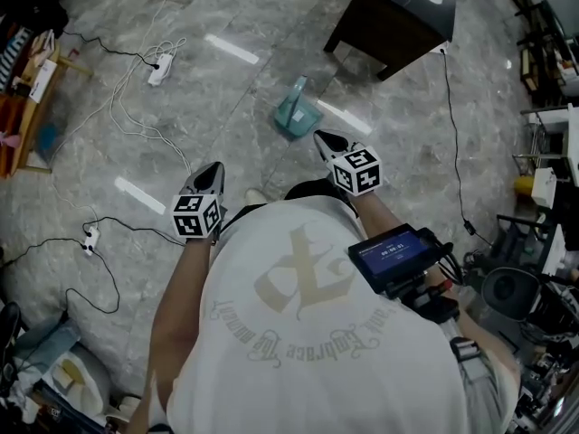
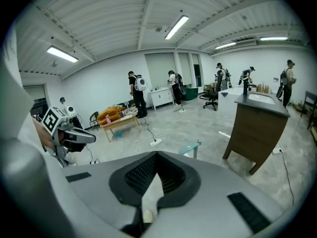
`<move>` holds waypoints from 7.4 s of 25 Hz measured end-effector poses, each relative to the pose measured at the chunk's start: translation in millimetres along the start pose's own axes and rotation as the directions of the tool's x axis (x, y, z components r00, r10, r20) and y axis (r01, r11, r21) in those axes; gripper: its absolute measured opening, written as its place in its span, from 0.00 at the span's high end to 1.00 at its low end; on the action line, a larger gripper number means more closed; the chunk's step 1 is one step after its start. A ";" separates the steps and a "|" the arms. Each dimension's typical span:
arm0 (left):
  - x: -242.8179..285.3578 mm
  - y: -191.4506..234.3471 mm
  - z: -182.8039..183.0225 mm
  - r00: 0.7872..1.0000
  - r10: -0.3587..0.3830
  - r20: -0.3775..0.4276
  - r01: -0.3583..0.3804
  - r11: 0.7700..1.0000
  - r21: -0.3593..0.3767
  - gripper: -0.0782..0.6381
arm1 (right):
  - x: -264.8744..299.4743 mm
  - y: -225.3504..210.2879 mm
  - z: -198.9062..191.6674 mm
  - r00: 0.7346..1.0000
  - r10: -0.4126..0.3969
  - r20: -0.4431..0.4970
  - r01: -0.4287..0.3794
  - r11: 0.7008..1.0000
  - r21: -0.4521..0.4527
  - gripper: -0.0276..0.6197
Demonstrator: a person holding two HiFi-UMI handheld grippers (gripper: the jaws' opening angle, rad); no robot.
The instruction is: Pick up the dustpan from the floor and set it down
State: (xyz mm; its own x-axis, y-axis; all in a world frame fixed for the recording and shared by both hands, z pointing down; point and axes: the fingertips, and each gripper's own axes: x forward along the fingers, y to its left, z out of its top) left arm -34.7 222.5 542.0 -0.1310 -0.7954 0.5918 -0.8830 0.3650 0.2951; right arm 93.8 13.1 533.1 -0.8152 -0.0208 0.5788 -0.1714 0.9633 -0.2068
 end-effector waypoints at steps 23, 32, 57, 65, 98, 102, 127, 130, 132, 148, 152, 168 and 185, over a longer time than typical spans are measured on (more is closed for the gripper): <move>12.4 71.4 17.9 0.996 0.057 -0.066 -0.060 0.997 -0.041 0.87 | 90.7 -28.1 31.7 0.999 -0.032 -0.019 0.034 0.996 0.085 0.93; 74.0 82.4 81.6 0.995 -0.003 -0.100 0.006 0.999 0.031 0.87 | 122.5 -63.9 34.4 0.996 -0.050 -0.077 0.058 0.993 0.102 0.93; 186.7 78.1 166.2 0.938 -0.217 -0.270 0.271 0.945 0.183 0.87 | 133.7 -132.0 14.8 0.939 -0.296 -0.177 0.343 0.854 0.391 0.93; 216.6 80.6 214.6 0.904 -0.273 -0.330 0.354 0.910 0.216 0.87 | 121.9 -148.7 13.5 0.896 -0.346 -0.279 0.442 0.760 0.476 0.85; 171.9 167.9 186.5 0.906 -0.233 -0.353 0.321 0.922 0.216 0.87 | 181.9 -133.0 -89.0 0.764 -0.252 -0.594 0.635 0.452 0.626 0.75; 175.4 168.5 185.8 0.905 -0.239 -0.352 0.327 0.920 0.216 0.87 | 167.7 -134.2 -98.2 0.723 -0.266 -0.638 0.677 0.454 0.579 0.82; 208.2 141.5 193.2 0.855 -0.358 -0.375 0.461 0.856 0.235 0.87 | 122.7 -104.4 -52.2 0.772 -0.291 -0.565 0.560 0.732 0.388 0.84; 215.6 134.7 196.8 0.847 -0.375 -0.377 0.483 0.840 0.248 0.87 | 119.9 -106.2 -37.8 0.777 -0.302 -0.552 0.548 0.755 0.359 0.84; 219.2 127.8 199.6 0.841 -0.385 -0.380 0.497 0.828 0.260 0.87 | 115.5 -107.2 -28.0 0.781 -0.307 -0.544 0.544 0.762 0.351 0.84; 225.5 96.3 223.5 0.830 -0.432 -0.352 0.540 0.779 0.319 0.87 | 77.9 -108.3 57.9 0.853 -0.311 -0.419 0.453 0.839 0.301 0.84; 224.5 97.4 224.7 0.832 -0.433 -0.347 0.540 0.775 0.327 0.87 | 67.6 -106.0 85.5 0.862 -0.317 -0.396 0.431 0.869 0.243 0.84; 231.1 84.0 245.1 0.830 -0.461 -0.314 0.553 0.752 0.358 0.87 | 48.7 -99.6 152.0 0.895 -0.311 -0.320 0.373 0.915 0.153 0.84; 232.1 85.2 231.0 0.830 -0.456 -0.321 0.549 0.770 0.326 0.87 | 50.9 -88.6 134.9 0.892 -0.298 -0.339 0.367 0.916 0.161 0.84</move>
State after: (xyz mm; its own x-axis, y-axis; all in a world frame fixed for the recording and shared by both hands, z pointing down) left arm -244.5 -42.8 531.2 0.4383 -0.6712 0.5978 -0.8986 -0.3127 0.3077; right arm -7.1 -109.4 474.4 -0.4886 -0.2144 0.8458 -0.5454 0.8316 -0.1042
